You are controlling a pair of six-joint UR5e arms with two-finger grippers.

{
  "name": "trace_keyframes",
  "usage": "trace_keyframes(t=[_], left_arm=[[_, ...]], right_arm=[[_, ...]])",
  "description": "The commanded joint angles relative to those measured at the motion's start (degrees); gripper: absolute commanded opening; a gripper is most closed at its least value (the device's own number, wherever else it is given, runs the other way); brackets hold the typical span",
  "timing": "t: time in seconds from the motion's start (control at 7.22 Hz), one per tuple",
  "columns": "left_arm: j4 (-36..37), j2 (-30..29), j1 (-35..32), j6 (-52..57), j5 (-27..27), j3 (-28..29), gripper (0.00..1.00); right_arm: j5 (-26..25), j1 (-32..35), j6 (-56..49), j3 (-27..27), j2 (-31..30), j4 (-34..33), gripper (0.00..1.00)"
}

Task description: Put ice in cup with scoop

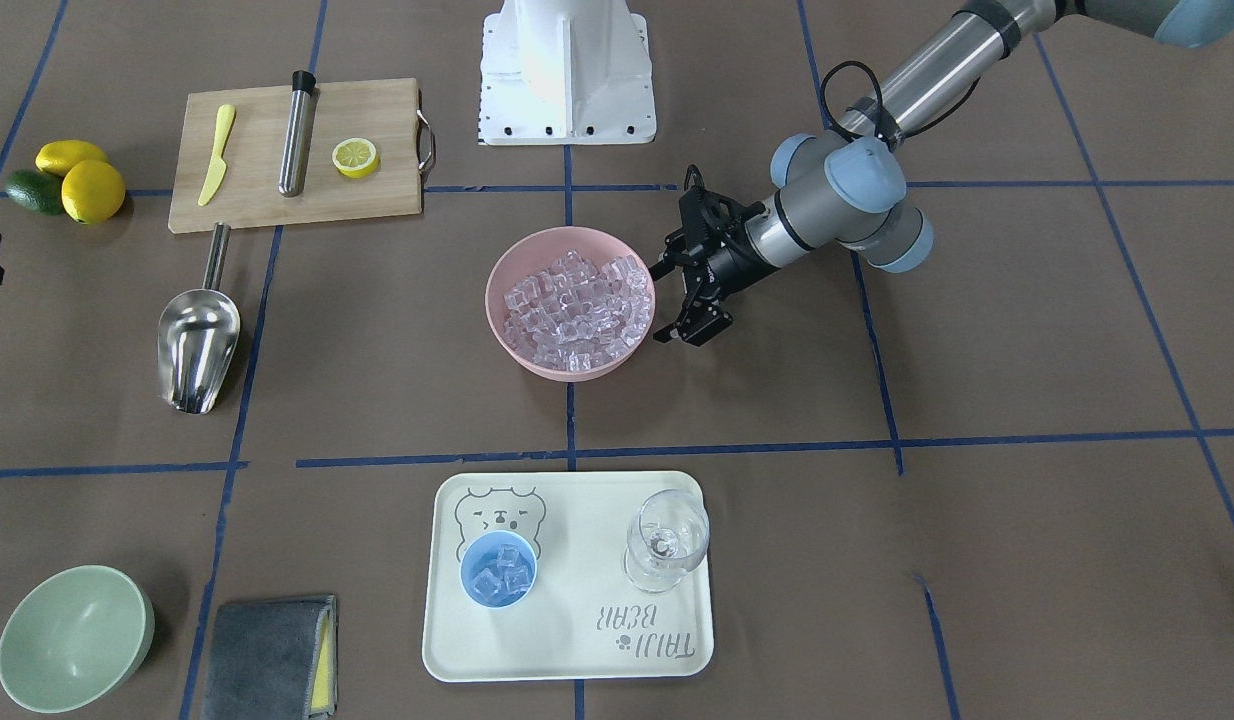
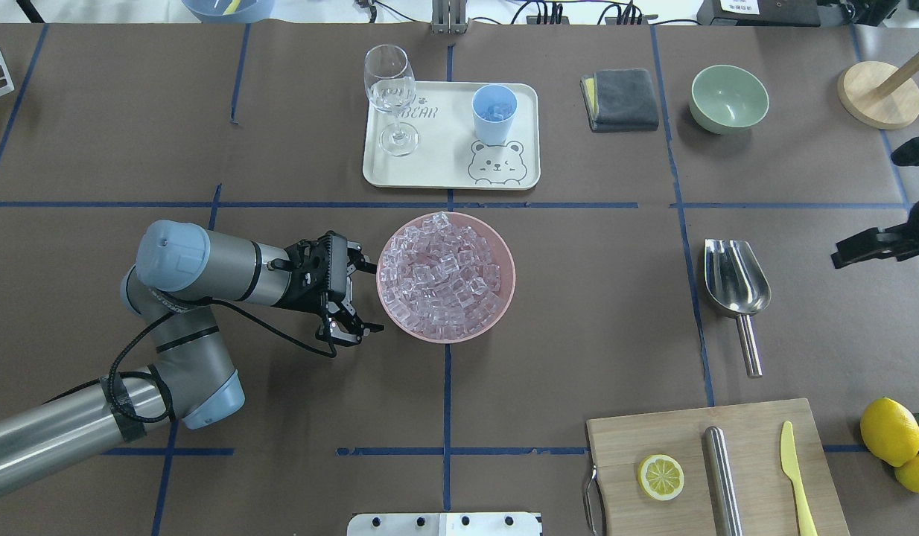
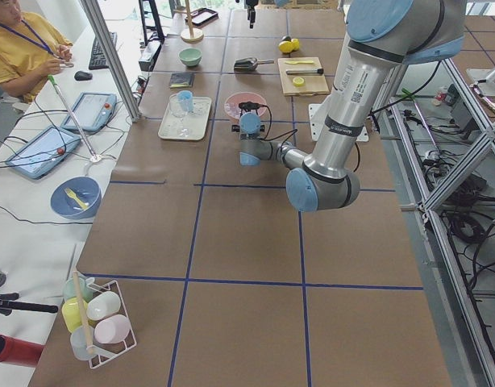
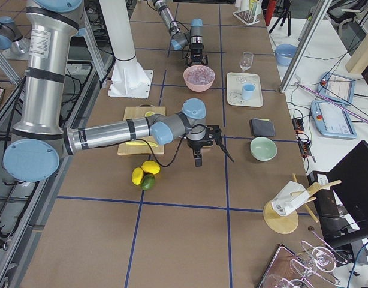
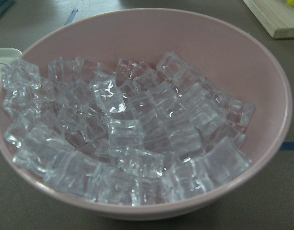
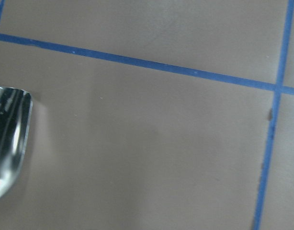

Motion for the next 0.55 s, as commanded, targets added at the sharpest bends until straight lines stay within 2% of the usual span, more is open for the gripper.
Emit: trace_keyframes(t=[0.0,0.14,0.28,0.42], left_arm=[[0.1,0.1,-1.3,-0.3,-0.1,-0.1,1.0],[0.7,0.1,-2.9,-0.5,0.0,-0.2,1.0],[1.0,0.5,-4.7,-0.9,0.0,-0.1,1.0],[1.0,1.1,-6.8,-2.9,-0.1,-0.2,1.0]], right_arm=[[6.1,11.7,-11.8,0.3,-6.8,-0.2,1.0],[7.7,14.3,-11.8,0.6,-8.0,-3.0,1.0],[7.2,15.2,-12.4,1.6,-8.0,-7.0,1.0],[7.1,15.6,-14.2,1.5,-8.1,-7.6,1.0]])
